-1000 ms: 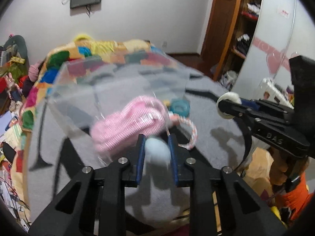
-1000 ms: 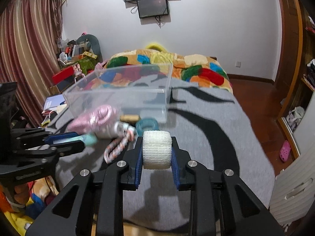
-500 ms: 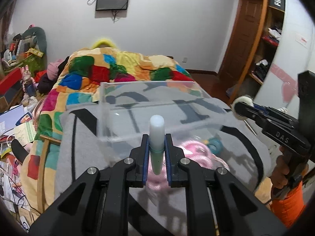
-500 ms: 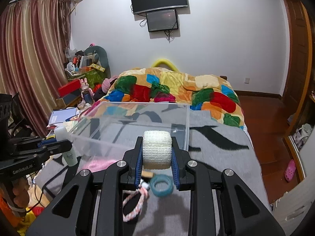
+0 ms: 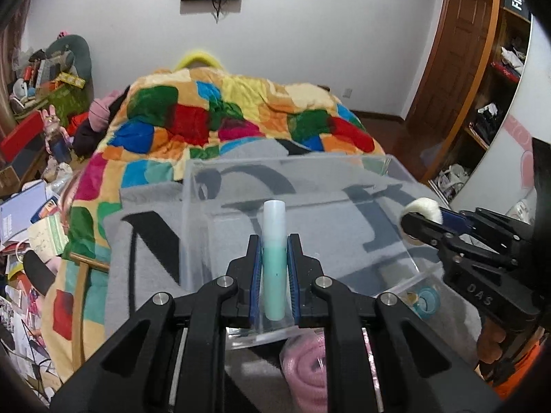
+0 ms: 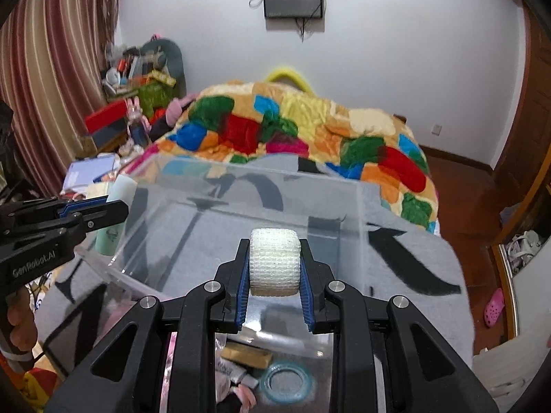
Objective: Organize objects
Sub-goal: 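Place the bottle in the box with left tool while right tool drops the bandage, then grasp the bagged pink rope with the left tool and lift it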
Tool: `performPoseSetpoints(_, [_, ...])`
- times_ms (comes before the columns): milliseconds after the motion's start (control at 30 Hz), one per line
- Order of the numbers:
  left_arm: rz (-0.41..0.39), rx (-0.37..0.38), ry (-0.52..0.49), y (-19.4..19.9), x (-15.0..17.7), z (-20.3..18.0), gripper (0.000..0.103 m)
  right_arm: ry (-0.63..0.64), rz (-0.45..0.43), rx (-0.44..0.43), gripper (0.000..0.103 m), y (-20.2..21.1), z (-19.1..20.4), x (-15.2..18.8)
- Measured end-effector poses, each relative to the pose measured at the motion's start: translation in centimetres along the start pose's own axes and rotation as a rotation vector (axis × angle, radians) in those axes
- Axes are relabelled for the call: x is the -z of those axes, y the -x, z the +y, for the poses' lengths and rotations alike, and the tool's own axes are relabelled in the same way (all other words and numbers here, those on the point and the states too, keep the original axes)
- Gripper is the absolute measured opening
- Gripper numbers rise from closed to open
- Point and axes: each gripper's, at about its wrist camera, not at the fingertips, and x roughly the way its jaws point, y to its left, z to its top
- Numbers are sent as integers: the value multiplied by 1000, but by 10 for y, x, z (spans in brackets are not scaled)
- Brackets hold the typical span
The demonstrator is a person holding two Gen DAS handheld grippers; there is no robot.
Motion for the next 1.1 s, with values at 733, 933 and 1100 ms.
performPoseSetpoints(733, [-36, 47, -111, 50, 47, -18, 63, -10, -16, -56, 43, 34, -1, 22])
performPoseSetpoints(933, [54, 113, -103, 37, 72, -17, 72, -2, -38, -30, 45, 56, -2, 54])
performPoseSetpoints(1100, [99, 138, -80, 32, 86, -16, 73, 21, 26, -20, 45, 39, 9, 73])
